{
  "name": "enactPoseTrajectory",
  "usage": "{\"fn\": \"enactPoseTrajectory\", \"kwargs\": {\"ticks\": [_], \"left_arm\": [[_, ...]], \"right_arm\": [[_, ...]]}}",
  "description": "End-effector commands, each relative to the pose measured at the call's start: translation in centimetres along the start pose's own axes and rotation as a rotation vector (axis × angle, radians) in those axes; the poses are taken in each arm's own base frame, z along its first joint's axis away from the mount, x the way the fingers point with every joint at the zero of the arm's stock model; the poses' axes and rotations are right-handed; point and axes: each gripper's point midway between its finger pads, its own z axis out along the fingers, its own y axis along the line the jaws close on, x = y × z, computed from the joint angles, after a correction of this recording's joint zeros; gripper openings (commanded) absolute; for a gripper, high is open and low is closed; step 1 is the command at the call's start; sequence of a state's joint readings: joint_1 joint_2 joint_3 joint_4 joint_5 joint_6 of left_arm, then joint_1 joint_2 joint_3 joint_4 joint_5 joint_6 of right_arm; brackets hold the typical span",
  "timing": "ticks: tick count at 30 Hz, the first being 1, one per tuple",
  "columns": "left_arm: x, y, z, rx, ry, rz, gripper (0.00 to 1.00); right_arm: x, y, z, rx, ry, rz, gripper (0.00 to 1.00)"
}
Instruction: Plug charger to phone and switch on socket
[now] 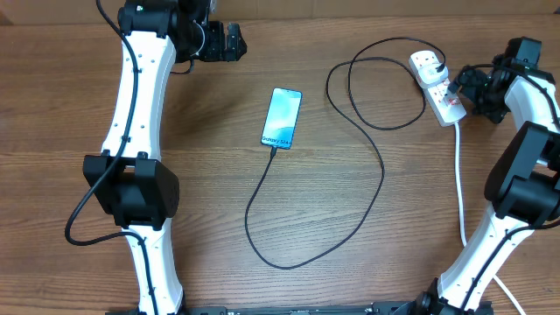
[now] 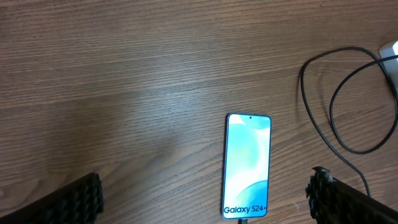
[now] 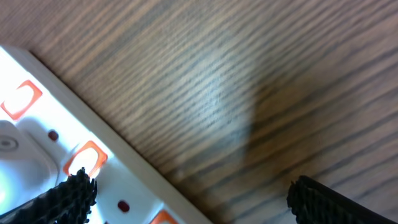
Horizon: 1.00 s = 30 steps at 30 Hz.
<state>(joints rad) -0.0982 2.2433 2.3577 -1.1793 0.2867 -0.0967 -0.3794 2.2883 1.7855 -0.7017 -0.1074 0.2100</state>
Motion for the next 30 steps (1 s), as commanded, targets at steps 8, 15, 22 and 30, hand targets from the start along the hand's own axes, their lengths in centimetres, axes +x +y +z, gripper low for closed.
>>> {"fn": "enactPoseTrajectory", "kwargs": {"ticks": [8,15,22,30], "left_arm": [[0.32,0.01,0.68,-0.007,0.014,0.021,1.00],[0.32,0.01,0.68,-0.007,0.014,0.021,1.00],[0.32,0.01,0.68,-0.007,0.014,0.021,1.00],[0.32,0.01,0.68,-0.007,0.014,0.021,1.00]], "right_arm": [[-0.80,0.13,0.56,-0.015,-0.035,0.003,1.00],[-0.74,0.02,0.63,-0.008,-0.034,0.003,1.00],[-0.71,0.00,0.70,-0.008,-0.034,0.002,1.00],[-0.94,0.06,0.71,-0.010,-0.043,0.001,1.00]]}}
